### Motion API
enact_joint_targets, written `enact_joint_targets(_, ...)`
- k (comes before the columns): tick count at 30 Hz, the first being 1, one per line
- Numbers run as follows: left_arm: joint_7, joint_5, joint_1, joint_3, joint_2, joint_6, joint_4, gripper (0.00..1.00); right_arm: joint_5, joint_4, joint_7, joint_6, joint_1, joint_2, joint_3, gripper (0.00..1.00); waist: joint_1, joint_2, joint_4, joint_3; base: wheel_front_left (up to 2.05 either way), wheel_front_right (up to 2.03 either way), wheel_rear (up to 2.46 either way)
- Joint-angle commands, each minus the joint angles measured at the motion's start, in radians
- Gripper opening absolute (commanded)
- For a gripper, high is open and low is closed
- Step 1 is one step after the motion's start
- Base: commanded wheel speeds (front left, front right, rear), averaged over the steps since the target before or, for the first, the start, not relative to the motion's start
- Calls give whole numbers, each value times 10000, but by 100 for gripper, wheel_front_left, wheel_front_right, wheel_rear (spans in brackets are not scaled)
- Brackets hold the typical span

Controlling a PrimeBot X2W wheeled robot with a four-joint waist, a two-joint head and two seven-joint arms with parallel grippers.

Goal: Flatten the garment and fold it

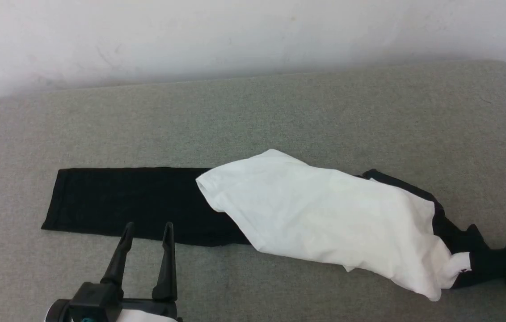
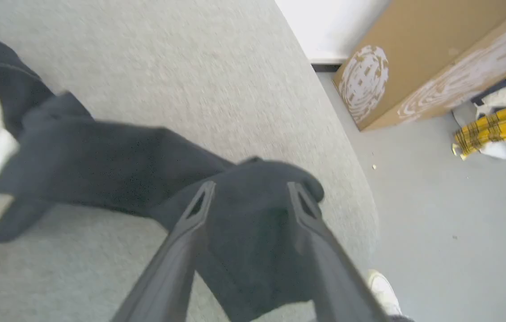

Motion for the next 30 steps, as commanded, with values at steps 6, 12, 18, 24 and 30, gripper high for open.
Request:
enact_joint_targets(6, 12, 58, -22, 12, 2, 127, -110, 100, 762, -2138, 475, -9, -2020, -792, 1772, 100, 0, 0, 428, -142, 0, 0, 0)
enact_joint_targets(12, -91, -44, -101, -94, -172, 69, 26, 100, 1548, -3219, 2113, -9, -3834, -1339, 5005, 100, 0, 0, 1128, -57, 0, 0, 0)
enact_joint_targets(18, -219, -117, -230, -227, -363, -48, 266, 100, 2392, -2074, 3207, -9, -5058, -1493, 7723, 100, 0, 0, 1999, 212, 0, 0, 0)
enact_joint_targets(24, -331, -193, -393, -310, -533, -205, 568, 100, 2583, -83, 3151, -9, -5697, -1553, 9232, 100, 0, 0, 2657, 392, 0, 0, 0)
enact_joint_targets(30, -403, -215, -492, -364, -649, -324, 812, 100, 2303, 1904, 2623, -9, -5892, -1214, 9935, 100, 0, 0, 2928, 403, 0, 0, 0)
